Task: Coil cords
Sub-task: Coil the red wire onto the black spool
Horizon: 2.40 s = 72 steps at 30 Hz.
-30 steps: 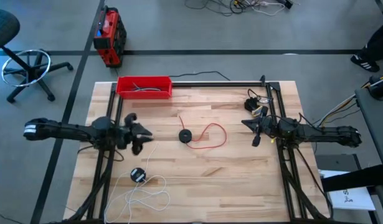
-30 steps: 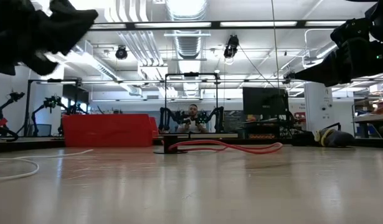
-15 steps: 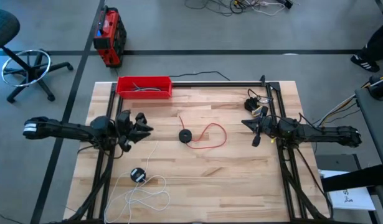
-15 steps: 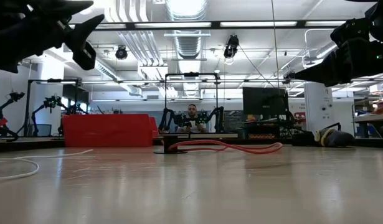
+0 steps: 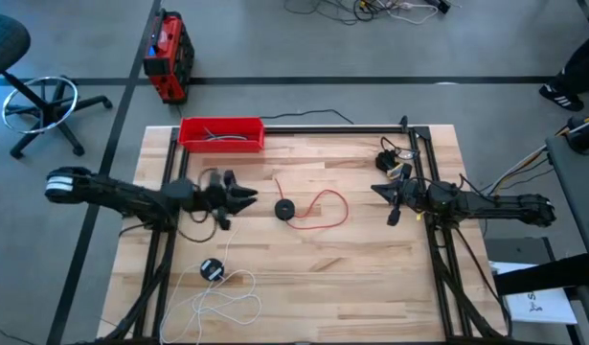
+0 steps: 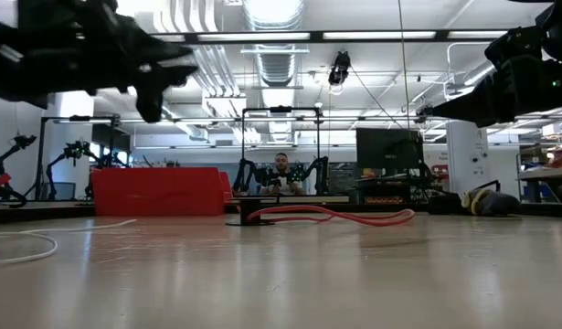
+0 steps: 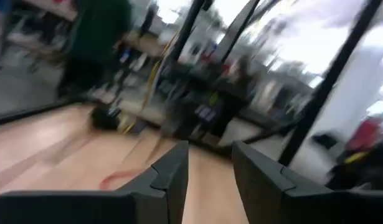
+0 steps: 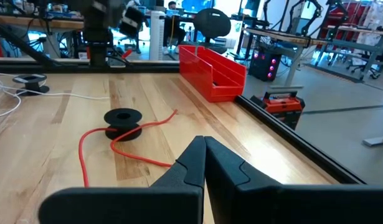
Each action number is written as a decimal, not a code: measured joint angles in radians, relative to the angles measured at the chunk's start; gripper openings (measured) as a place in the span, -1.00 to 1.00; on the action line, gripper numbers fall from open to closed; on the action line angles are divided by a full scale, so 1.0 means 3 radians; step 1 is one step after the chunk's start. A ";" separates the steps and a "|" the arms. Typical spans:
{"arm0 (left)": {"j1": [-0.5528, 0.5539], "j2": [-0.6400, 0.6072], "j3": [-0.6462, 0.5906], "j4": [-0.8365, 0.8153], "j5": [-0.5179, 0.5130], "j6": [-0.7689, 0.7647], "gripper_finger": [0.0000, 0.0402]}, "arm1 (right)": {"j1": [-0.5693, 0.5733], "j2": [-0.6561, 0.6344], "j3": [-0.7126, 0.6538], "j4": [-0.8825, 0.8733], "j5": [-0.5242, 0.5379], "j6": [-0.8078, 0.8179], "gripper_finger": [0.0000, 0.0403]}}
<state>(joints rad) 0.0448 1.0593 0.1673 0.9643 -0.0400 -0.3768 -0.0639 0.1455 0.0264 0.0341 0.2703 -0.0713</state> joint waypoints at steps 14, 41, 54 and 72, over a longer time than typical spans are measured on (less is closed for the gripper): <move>-0.0009 0.1575 0.1784 -0.2025 -0.0184 0.0659 -0.13 | -0.0001 0.0001 0.0000 0.0000 0.0000 0.0000 -1.00; -0.0113 0.2263 0.2831 -0.4337 -0.0162 0.1390 -0.15 | -0.0001 0.0000 0.0000 -0.0001 0.0000 0.0000 -1.00; -0.0117 0.2316 0.2263 -0.3178 -0.0315 0.1240 -0.27 | -0.0001 0.0000 -0.0001 -0.0001 0.0000 0.0000 -1.00; -0.0117 0.2329 0.2295 -0.3170 -0.0429 0.1292 -0.23 | -0.0001 0.0000 0.0000 -0.0001 0.0000 0.0000 -1.00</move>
<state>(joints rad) 0.0097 1.7580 0.8558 0.0132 -0.1688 0.0106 -0.0643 0.1455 0.0264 0.0339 0.2703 -0.0711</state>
